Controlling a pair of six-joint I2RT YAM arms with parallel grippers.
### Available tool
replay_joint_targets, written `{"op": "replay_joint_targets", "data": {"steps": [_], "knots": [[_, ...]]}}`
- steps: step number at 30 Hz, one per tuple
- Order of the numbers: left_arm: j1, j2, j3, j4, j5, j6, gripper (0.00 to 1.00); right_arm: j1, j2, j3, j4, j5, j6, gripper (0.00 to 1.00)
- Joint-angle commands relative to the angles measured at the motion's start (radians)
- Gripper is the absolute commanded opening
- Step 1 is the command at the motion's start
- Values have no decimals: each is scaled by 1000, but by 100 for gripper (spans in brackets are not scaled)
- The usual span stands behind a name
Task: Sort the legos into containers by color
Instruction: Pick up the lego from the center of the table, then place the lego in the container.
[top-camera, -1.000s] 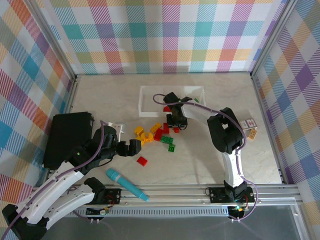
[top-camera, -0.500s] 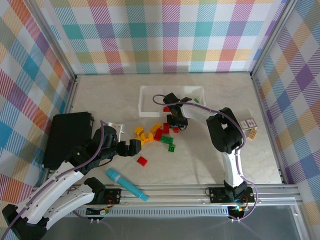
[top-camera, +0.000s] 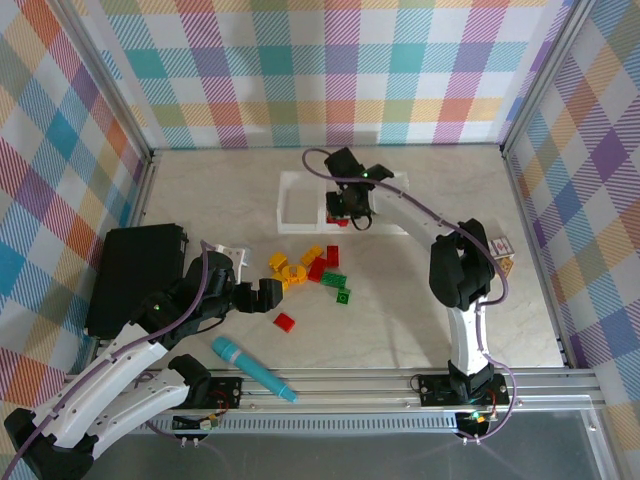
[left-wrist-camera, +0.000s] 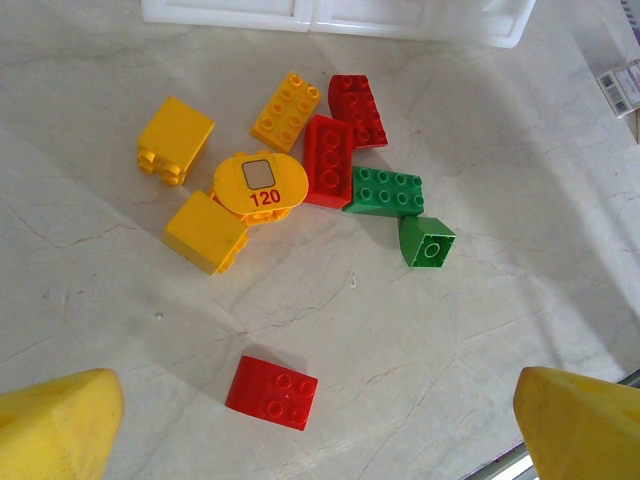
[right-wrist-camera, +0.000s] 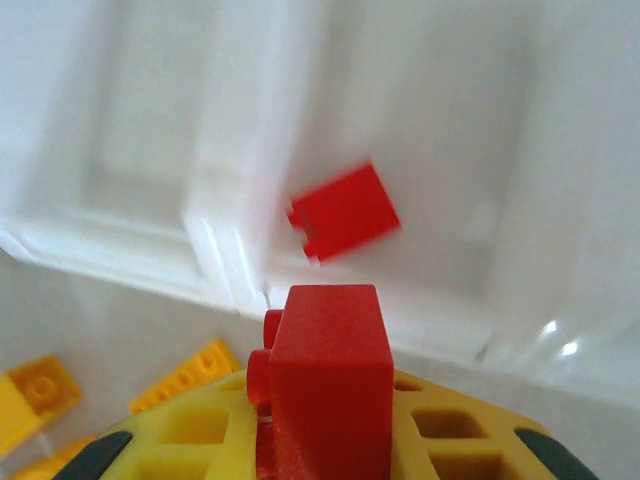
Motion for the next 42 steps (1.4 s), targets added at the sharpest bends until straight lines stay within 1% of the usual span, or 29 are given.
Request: {"op": "replay_joint_targets", "data": {"steps": [1,7,10,14,18,19,21,22,23,26,29,32,35,38,42], "knots": [[-14,-13,-9,12,3,-11,100,-38,89,118,-55,-14,-63,22],[-14,-12,-10,17,2,-10,100,-80,221,317,-102,-47,-104,22],[-14,-11,-10,18,1,-11,100,-93,274,375,-114,-57,-121,23],[-14,-11,-10,19,2,-10,100,-101,313,406,-109,-67,-137,24],[-14,-9,-12,22,2,-10,99,-103,323,411,-106,-64,-139,30],[-14,-8,-13,23,3,-10,100,-103,324,410,-105,-61,-137,34],[-14,-8,-12,23,4,-10,100,-103,323,411,-112,-62,-137,38],[-14,-8,-12,23,4,-10,100,-102,321,410,-114,-59,-135,43],[-14,-8,-13,23,4,-10,100,-102,319,410,-117,-56,-134,45],[-14,-9,-12,23,4,-10,100,-103,307,410,-125,-56,-135,49],[-14,-11,-14,20,3,-10,100,-102,284,406,-134,-59,-130,50],[-14,-15,-14,20,4,-11,100,-103,243,379,-139,-72,-116,52],[-14,-23,-15,19,4,-13,99,-101,173,305,-120,-110,-89,54],[-14,-26,-16,19,4,-16,99,-99,80,179,-73,-146,-51,54],[-15,-33,-19,19,4,-16,99,-90,-70,-48,28,-194,1,57]]}}
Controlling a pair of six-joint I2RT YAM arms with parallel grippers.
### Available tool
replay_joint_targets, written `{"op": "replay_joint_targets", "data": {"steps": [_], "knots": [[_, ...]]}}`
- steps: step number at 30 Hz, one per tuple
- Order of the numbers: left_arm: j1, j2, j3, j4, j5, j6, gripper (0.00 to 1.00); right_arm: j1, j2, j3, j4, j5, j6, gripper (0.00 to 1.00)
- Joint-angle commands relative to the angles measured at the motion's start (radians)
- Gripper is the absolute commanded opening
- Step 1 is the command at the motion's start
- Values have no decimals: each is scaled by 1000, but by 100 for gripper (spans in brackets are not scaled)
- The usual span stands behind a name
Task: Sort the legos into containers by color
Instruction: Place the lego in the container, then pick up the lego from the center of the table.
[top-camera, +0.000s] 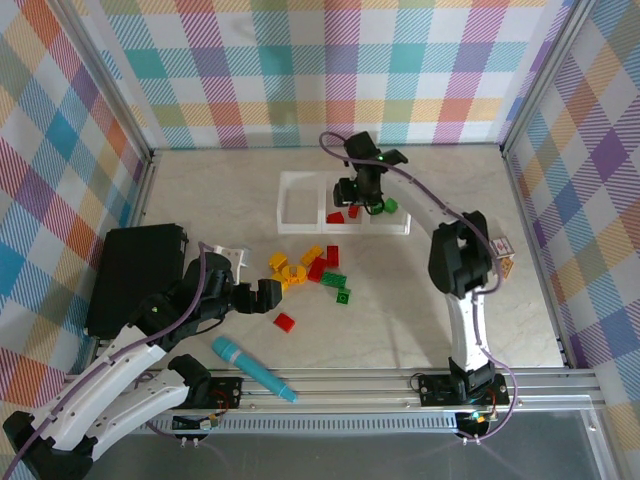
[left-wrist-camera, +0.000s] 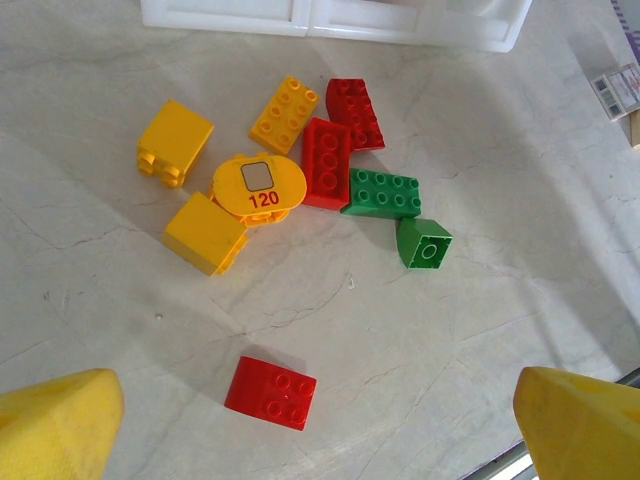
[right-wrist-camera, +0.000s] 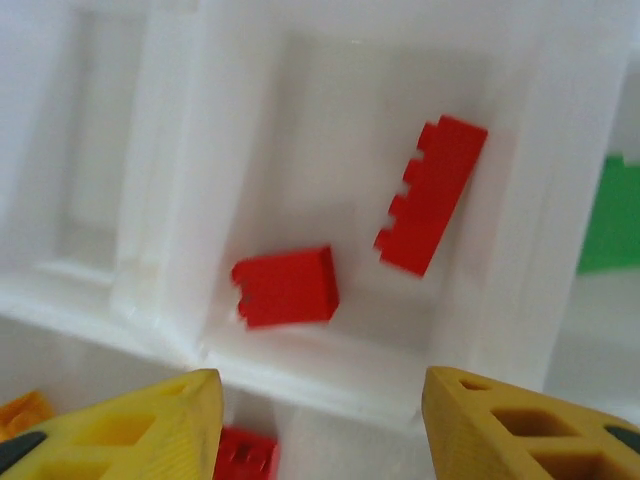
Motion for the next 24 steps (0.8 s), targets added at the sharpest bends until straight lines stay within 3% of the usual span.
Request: {"op": "replay_joint_targets", "data": {"steps": [1,4,6,13,18,24], "knots": [[-16,-13,-14,19,4,-16,100,17,-129,-141,80,-69,72,57],[-16,-13,-14,18,5,-16,100,36,-233,-305,121,-75,134,58],[-14,-11,-15,22,5,-16,100,58,-300,-411,154,-58,181,66],[-17,-1,-18,31,16,-15,100,183,-485,-718,210,31,345,71],[-17,-2,-19,33,18,-16,100,314,-529,-815,196,134,515,78],[-17,-5,-17,39,29,-12,100,451,-475,-820,219,258,676,79]]}}
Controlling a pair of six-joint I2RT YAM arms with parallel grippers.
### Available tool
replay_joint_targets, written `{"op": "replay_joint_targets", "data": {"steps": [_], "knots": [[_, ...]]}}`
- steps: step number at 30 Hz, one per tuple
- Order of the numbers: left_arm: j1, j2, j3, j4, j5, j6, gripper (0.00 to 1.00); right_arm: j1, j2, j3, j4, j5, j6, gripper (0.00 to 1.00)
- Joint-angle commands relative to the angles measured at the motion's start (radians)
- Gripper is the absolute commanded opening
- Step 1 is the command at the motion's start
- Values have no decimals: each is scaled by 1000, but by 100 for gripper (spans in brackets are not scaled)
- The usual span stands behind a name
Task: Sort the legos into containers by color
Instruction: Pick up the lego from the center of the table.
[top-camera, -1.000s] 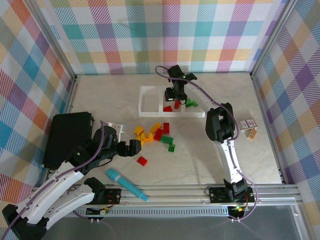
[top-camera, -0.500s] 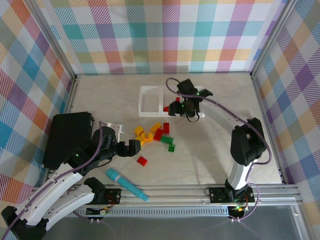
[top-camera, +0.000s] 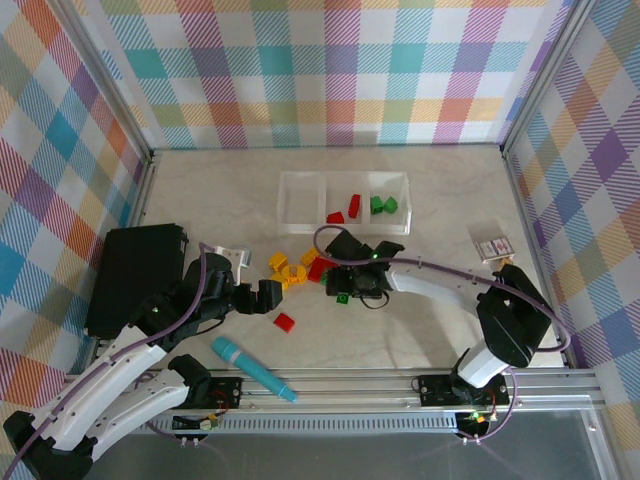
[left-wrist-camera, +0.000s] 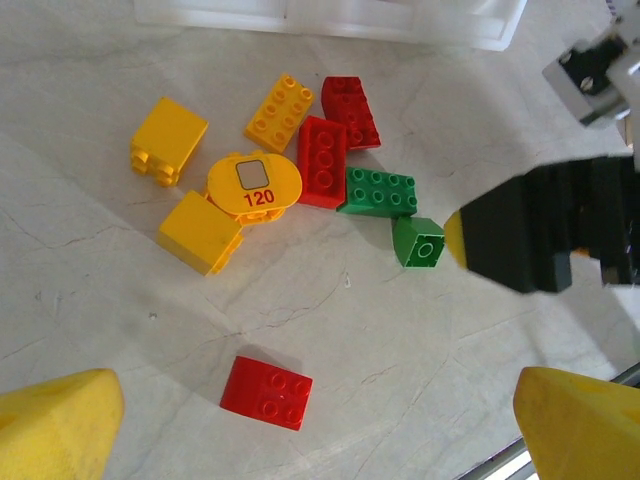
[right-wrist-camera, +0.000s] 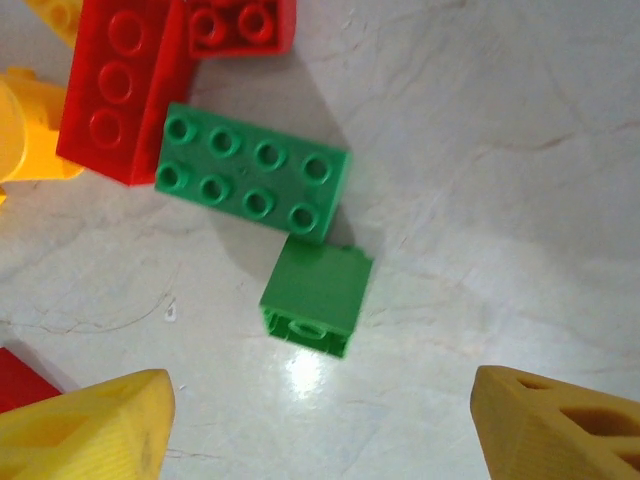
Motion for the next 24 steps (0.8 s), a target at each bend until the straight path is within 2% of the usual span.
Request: {"op": "replay_joint_targets", "data": {"steps": [1,12,24], "knots": [[-16,-6,-8,24,22,-9,100,45,44,19,16,104,153,79],[-16,-28,-13,25,29,-12,100,68,209,108,-21,154,203,75],[-15,-27,-18,34,33,-11,100,77,270,127,-12,192,203,60]]}}
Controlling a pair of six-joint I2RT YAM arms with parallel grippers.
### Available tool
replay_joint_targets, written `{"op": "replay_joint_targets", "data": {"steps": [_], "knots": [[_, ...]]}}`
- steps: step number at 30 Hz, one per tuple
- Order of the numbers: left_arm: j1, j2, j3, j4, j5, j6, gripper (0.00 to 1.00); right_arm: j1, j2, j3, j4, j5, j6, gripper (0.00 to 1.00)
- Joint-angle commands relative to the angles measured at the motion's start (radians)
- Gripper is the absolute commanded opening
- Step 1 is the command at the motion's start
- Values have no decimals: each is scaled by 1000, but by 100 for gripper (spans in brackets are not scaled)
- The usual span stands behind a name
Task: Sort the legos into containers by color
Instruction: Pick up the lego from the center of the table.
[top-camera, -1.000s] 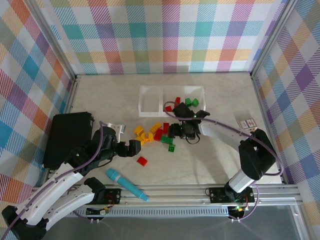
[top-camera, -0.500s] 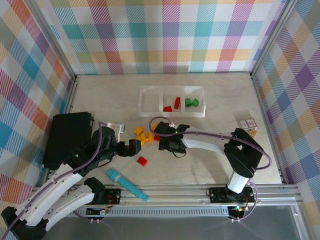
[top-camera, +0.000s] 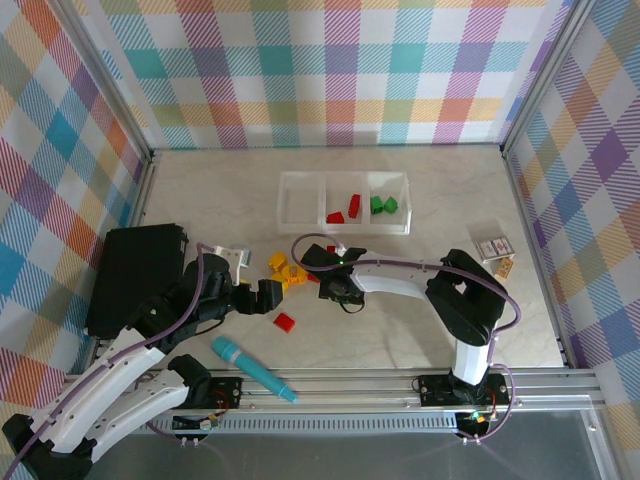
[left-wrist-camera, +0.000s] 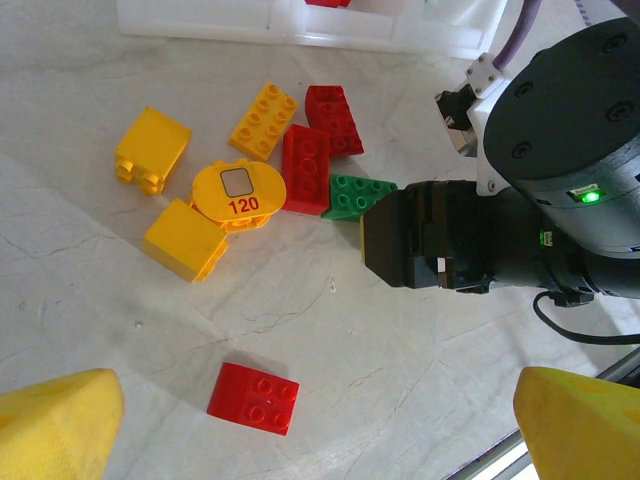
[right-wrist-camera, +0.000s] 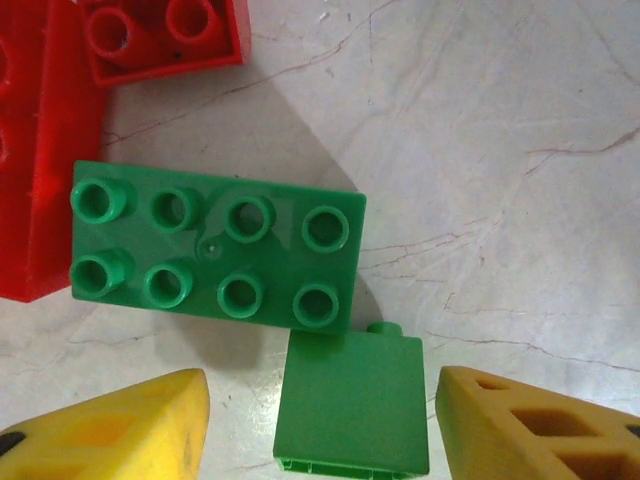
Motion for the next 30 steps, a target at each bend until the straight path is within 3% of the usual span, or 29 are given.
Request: {"op": "replay_joint_targets", "data": {"steps": [1,19,30], "knots": [[-16,-9,-13,21,14,-12,100,9,29,21,-19,34,24,58],[-16,-2,-13,20,14,-11,100,12,28,-5,-44,92,16,30],[-16,0,-11,15,8,-11,100,8,-122,38,-90,188,-141,28]]}}
